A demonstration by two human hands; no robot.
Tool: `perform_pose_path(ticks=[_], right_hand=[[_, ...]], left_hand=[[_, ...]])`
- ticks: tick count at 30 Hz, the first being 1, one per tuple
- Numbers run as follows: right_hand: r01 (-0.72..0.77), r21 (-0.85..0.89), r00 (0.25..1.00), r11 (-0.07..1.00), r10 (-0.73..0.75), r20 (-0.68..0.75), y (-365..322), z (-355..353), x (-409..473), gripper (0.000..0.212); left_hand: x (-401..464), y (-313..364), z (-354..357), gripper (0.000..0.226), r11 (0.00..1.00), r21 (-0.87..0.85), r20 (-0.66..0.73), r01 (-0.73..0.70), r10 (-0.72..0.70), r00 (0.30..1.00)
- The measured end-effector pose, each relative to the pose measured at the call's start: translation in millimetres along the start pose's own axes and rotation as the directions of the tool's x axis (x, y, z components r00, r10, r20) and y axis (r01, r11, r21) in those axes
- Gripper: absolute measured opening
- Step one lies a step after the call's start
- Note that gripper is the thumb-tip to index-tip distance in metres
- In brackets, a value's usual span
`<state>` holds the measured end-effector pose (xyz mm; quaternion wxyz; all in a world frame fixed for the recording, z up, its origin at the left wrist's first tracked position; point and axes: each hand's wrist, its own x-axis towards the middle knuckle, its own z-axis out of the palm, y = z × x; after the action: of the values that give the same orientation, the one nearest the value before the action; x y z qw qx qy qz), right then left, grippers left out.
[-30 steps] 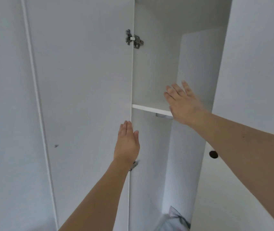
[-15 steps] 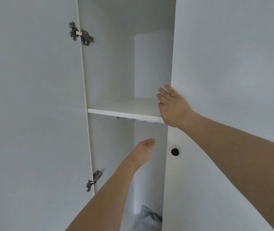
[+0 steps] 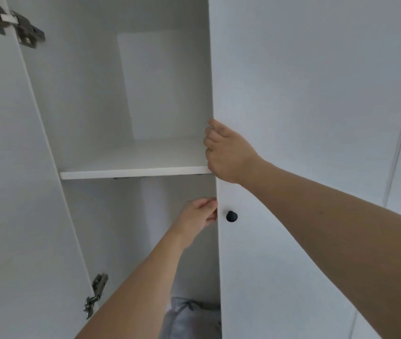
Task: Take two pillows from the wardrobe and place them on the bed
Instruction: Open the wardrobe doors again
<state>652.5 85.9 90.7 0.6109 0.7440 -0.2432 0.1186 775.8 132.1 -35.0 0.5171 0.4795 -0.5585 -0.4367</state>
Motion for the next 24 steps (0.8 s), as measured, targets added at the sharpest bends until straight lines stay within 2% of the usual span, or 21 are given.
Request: perform_pose_path(ticks=[6,13,17,21,24], right_hand=[[-0.016,0.036,0.996,0.999,0.018,-0.083,2.2,-26.1,-14.0,0.027],[-0.052,0.070,0.998,0.996,0.049,0.049,3.7,-59.5,-32.6,0.039],[-0.068,0.068,0.997,0.995,0.066,0.031,6.1,-78.2,-49.8,0.037],[-0.045,0.064,0.998,0.997,0.047,-0.030,13.2,-99.7,-76.1,0.031],[-0.027,0.083,0.996,0.996,0.034,-0.085,19.7,-113.6,-97.9,0.024]], left_hand=[[-27.6,3.2,4.0,0.030,0.994,-0.105,-0.013,0.044,-0.046,0.999],[-34.9,4.2,-5.8,0.023,0.996,-0.077,0.104,0.045,-0.037,0.994],[-38.6,3.1,-4.4,0.017,0.998,-0.059,0.230,0.015,-0.001,0.973],[-51.6,5.4,9.1,0.030,0.998,-0.055,0.362,-0.018,0.037,0.931],[-61.4,9.5,24.1,0.029,0.997,-0.042,0.460,-0.061,0.073,0.885]])
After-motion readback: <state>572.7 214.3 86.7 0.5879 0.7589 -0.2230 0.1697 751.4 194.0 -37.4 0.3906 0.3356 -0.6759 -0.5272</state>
